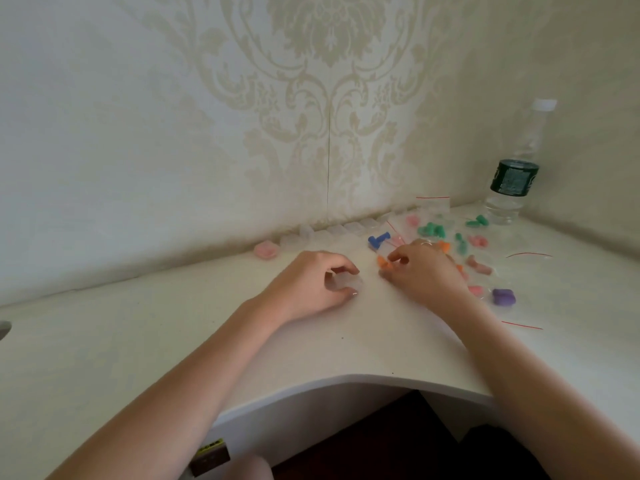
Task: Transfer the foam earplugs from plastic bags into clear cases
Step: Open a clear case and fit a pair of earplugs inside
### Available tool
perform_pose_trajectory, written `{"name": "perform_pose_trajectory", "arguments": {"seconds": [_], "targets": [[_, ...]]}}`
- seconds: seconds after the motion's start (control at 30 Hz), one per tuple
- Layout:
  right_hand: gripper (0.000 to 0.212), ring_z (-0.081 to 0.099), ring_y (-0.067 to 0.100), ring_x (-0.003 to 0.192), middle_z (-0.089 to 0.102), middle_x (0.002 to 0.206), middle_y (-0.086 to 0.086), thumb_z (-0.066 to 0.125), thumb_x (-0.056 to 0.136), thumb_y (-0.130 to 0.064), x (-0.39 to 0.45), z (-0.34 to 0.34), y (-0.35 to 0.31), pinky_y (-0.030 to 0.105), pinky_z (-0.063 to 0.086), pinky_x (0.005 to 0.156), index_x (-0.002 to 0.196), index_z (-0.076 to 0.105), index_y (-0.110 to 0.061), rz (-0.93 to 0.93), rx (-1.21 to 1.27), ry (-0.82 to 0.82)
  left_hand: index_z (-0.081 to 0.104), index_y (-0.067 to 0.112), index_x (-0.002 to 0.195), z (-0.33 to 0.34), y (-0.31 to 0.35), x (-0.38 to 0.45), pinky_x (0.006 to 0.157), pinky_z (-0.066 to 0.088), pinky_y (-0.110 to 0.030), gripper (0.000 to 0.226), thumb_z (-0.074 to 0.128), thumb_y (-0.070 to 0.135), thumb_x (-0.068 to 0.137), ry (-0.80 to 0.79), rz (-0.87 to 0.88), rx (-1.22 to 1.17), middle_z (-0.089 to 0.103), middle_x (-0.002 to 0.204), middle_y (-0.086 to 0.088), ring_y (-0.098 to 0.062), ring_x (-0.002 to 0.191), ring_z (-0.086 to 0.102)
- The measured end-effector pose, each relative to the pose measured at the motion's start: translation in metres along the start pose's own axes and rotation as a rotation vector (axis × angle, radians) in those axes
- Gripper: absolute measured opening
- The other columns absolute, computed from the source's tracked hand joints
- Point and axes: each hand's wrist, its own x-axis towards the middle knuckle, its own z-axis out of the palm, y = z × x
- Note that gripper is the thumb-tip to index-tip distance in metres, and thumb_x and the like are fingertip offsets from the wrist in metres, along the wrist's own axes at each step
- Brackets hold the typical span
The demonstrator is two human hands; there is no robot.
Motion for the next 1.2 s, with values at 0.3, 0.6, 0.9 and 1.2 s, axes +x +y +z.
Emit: {"name": "perform_pose_trajectory", "arguments": {"seconds": [0.3, 0.6, 0.9, 1.2], "targets": [[0.013, 0.056, -0.003, 0.082, 0.065, 0.083, -0.016, 0.069, 0.085, -0.035, -0.004, -0.007, -0.013, 0.009, 0.039, 0.073, 0.092, 0.072, -0.024, -0.166, 0.602, 0.366, 0.07, 0.024, 0.094, 0.007, 0.01, 0.009, 0.083, 0.047, -0.014, 0.017, 0.071, 0.036, 0.083, 0.194, -0.132, -0.477, 0.07, 0.095, 0.011, 0.001, 0.092, 0.063], [0.012, 0.056, -0.004, 0.087, 0.065, 0.089, -0.02, 0.067, 0.086, -0.024, -0.007, 0.005, -0.025, 0.006, 0.036, 0.076, 0.097, 0.067, -0.029, -0.312, 0.648, 0.282, 0.066, 0.009, 0.1, 0.004, 0.01, 0.013, 0.077, 0.057, -0.022, 0.013, 0.058, 0.005, 0.092, 0.173, -0.323, -0.963, 0.073, 0.084, -0.005, -0.013, 0.08, 0.07], [0.013, 0.054, -0.003, 0.072, 0.063, 0.082, -0.02, 0.06, 0.092, -0.019, -0.001, -0.003, -0.019, 0.013, 0.041, 0.064, 0.091, 0.068, -0.029, -0.114, 0.701, 0.273, 0.063, 0.014, 0.11, 0.0, 0.013, 0.013, 0.063, 0.048, -0.019, 0.028, 0.07, 0.011, 0.083, 0.049, -0.293, -0.756, 0.073, 0.089, -0.015, -0.011, 0.069, 0.059], [0.006, 0.053, -0.002, 0.052, 0.063, 0.065, -0.003, 0.066, 0.088, -0.017, -0.001, -0.008, -0.016, 0.011, 0.042, 0.051, 0.087, 0.071, -0.015, 0.098, 0.993, 0.167, 0.06, 0.007, 0.087, -0.009, 0.003, 0.015, 0.063, 0.057, -0.021, 0.015, 0.071, -0.001, 0.079, 0.357, -0.32, -0.913, 0.07, 0.068, -0.006, -0.014, 0.061, 0.068]]}}
